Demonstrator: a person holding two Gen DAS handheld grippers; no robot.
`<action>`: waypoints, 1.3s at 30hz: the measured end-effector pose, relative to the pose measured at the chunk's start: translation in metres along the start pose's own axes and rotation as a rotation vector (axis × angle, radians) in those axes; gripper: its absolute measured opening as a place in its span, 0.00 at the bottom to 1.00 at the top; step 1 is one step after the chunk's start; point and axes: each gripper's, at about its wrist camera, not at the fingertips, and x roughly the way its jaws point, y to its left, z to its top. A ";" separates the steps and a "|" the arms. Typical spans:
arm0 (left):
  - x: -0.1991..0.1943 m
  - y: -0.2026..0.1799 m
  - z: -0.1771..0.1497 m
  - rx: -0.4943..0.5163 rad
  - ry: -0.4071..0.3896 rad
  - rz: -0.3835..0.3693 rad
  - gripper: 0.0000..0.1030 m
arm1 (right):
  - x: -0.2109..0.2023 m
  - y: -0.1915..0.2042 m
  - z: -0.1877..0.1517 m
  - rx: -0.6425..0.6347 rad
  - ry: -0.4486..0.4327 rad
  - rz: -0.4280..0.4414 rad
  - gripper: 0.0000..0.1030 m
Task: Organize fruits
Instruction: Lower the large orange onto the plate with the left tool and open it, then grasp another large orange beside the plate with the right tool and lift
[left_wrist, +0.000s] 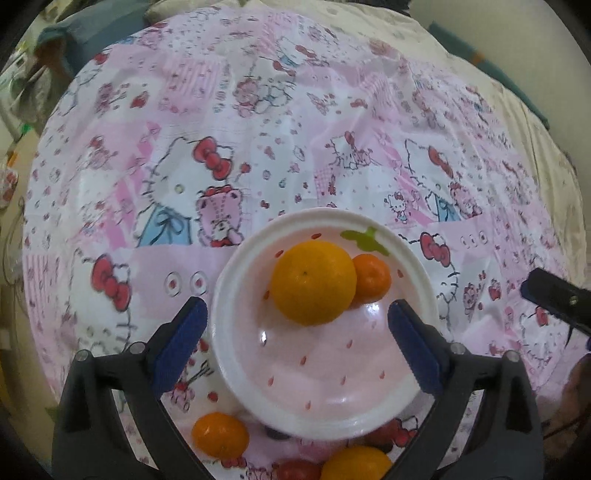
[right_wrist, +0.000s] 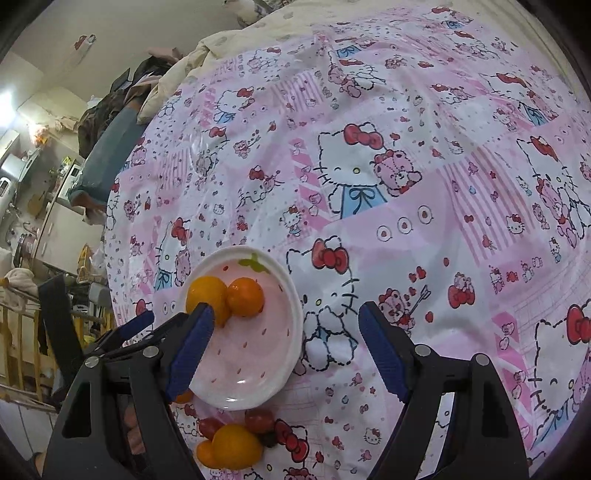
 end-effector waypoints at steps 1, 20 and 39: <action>-0.006 0.004 -0.001 -0.013 -0.010 -0.001 0.94 | -0.001 0.003 -0.001 -0.008 -0.001 -0.002 0.80; -0.082 0.046 -0.059 -0.088 -0.100 0.061 0.94 | -0.025 0.029 -0.050 -0.045 0.000 0.043 0.80; -0.092 0.061 -0.108 -0.155 -0.066 0.067 0.94 | 0.005 0.019 -0.109 0.007 0.140 0.033 0.80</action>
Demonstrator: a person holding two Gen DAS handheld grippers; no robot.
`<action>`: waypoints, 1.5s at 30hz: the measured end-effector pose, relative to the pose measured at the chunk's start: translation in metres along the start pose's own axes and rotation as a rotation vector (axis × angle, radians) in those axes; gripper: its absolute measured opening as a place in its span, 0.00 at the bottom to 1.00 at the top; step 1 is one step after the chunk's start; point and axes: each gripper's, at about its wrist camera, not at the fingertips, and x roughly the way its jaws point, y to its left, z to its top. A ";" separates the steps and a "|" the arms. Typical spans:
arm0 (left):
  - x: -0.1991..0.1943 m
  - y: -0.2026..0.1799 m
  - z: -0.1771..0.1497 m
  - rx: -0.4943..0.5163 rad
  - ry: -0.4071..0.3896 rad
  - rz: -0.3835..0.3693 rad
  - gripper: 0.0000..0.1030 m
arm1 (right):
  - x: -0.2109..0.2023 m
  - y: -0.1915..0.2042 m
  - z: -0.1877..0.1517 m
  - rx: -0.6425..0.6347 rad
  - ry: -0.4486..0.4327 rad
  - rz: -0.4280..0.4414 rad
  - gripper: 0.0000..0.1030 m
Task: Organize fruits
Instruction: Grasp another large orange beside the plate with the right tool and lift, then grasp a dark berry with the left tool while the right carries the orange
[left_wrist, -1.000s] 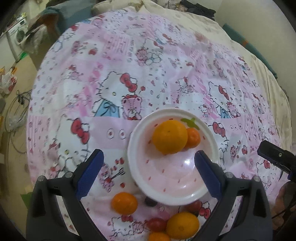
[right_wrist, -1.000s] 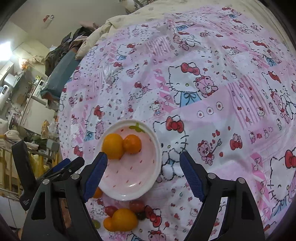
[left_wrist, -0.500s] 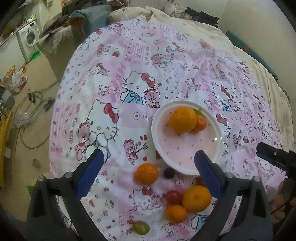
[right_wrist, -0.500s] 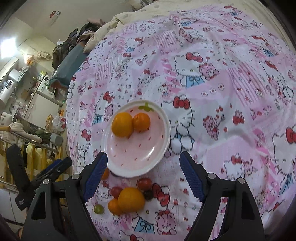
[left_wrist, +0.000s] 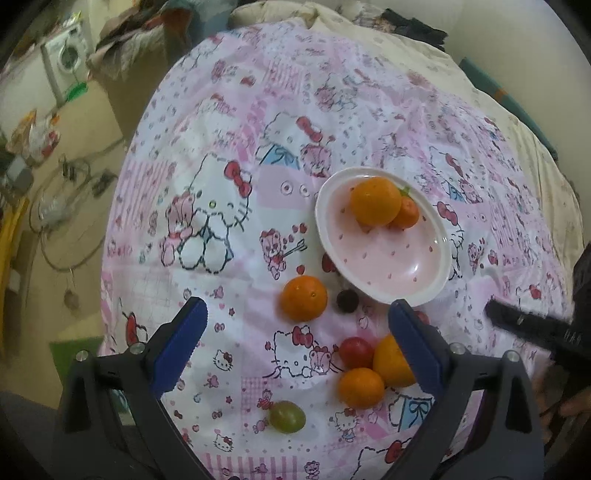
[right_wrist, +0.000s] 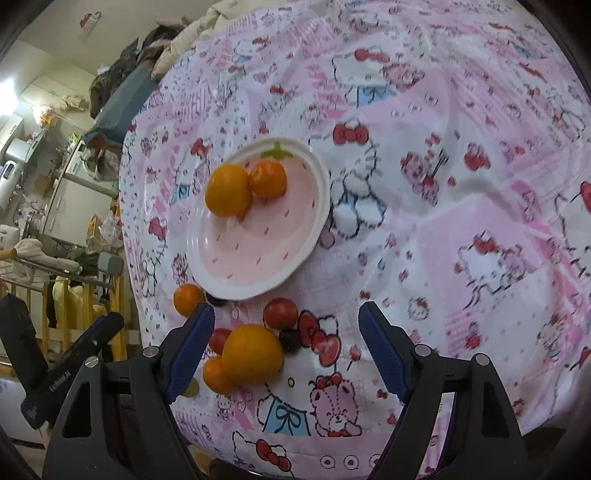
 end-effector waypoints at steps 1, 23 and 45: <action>0.002 0.003 0.000 -0.015 0.010 0.003 0.94 | 0.005 0.002 -0.002 -0.007 0.017 0.000 0.80; 0.013 0.012 0.001 -0.100 0.074 -0.013 0.94 | 0.087 0.073 -0.036 -0.380 0.180 -0.147 0.70; 0.019 -0.008 -0.006 -0.015 0.073 -0.031 0.93 | -0.023 0.015 -0.001 -0.187 -0.081 0.079 0.57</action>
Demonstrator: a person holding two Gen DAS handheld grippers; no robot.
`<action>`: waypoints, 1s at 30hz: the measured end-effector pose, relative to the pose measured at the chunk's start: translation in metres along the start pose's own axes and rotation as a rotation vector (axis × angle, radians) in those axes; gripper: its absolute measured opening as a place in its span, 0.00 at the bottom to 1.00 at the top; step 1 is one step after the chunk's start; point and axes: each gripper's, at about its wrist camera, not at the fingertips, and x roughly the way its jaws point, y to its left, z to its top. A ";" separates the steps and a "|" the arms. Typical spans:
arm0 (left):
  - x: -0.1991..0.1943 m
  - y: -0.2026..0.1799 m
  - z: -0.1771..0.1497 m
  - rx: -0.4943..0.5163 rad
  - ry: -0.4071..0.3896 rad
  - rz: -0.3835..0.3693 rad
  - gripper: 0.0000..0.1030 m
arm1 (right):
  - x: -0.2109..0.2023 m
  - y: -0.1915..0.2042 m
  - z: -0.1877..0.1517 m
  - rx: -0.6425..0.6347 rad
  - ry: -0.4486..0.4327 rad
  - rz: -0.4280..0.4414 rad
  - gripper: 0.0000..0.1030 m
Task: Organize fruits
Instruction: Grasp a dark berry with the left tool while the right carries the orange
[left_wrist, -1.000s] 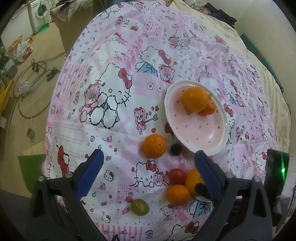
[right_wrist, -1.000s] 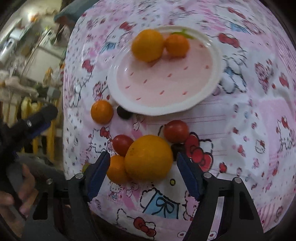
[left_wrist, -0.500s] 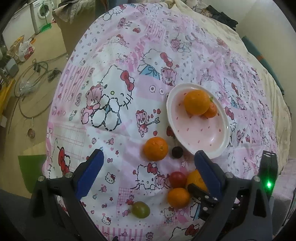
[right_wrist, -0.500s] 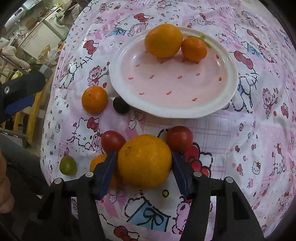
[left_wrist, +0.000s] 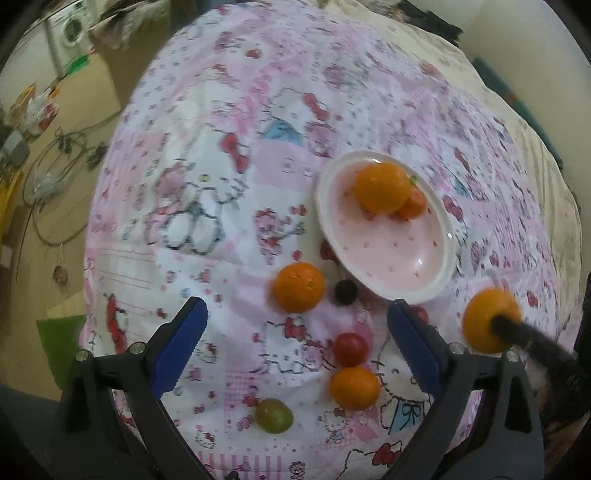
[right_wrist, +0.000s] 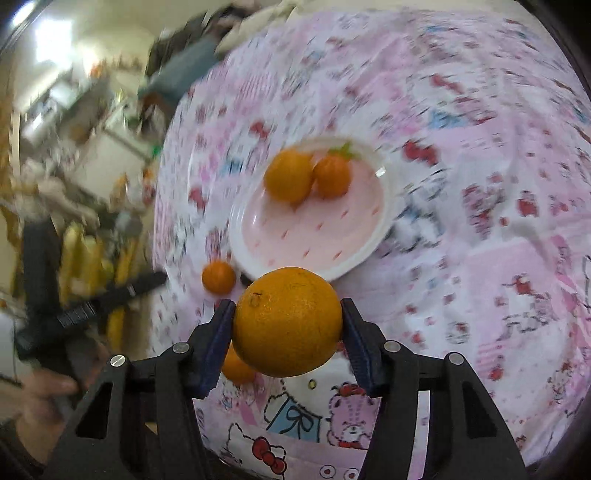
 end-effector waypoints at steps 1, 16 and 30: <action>0.003 -0.007 -0.002 0.025 0.009 -0.005 0.93 | -0.007 -0.007 0.002 0.020 -0.019 -0.002 0.57; 0.079 -0.142 -0.044 0.429 0.254 0.003 0.51 | -0.048 -0.049 0.022 0.199 -0.147 -0.004 0.57; 0.103 -0.150 -0.049 0.398 0.311 0.061 0.18 | -0.045 -0.046 0.023 0.186 -0.133 -0.002 0.57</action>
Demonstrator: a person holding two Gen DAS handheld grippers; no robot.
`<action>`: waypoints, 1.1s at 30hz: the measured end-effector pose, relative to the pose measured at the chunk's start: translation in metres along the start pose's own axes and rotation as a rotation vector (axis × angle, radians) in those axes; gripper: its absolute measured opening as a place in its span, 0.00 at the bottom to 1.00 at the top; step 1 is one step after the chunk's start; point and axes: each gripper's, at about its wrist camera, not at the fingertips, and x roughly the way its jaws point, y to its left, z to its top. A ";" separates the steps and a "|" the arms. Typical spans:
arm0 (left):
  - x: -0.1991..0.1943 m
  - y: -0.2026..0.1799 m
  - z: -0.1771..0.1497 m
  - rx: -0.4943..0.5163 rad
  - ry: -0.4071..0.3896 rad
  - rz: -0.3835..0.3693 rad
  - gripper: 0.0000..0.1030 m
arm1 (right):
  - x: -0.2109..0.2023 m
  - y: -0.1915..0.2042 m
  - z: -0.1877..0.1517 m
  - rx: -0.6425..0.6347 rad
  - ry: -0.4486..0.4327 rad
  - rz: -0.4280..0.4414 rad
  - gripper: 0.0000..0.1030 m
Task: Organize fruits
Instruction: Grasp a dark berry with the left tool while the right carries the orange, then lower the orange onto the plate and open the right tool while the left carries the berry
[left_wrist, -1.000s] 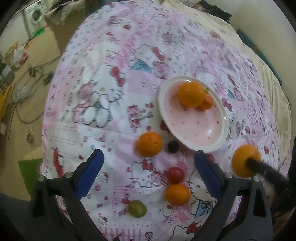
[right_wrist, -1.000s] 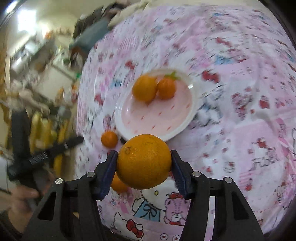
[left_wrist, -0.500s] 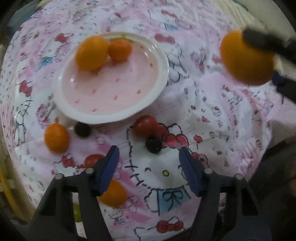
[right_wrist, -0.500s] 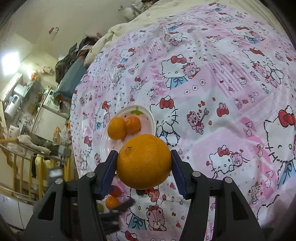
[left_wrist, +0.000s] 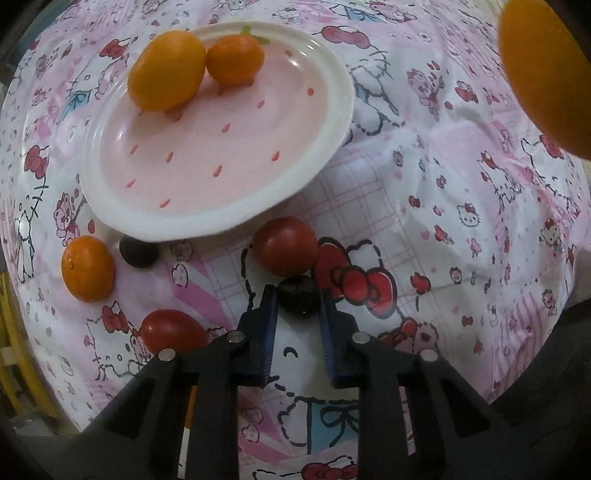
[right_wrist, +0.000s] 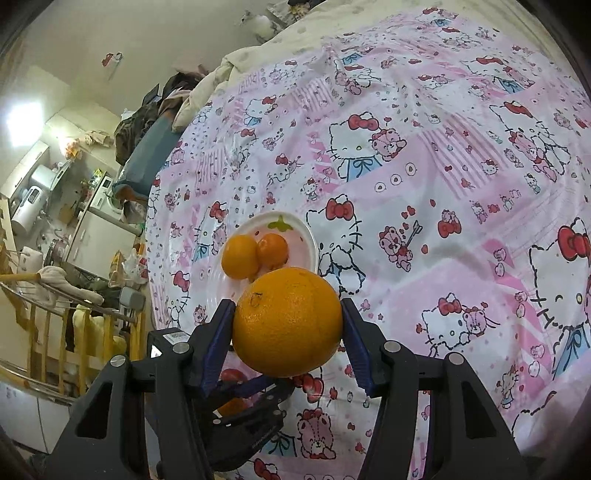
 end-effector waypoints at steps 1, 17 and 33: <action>-0.002 0.001 -0.001 -0.004 -0.003 -0.005 0.18 | 0.001 0.000 0.000 0.000 0.001 0.000 0.57; -0.089 0.062 -0.021 -0.129 -0.150 0.013 0.18 | 0.005 0.011 -0.002 -0.031 0.010 0.007 0.57; -0.129 0.114 -0.002 -0.229 -0.290 0.062 0.18 | 0.015 0.027 -0.001 -0.056 0.026 0.021 0.57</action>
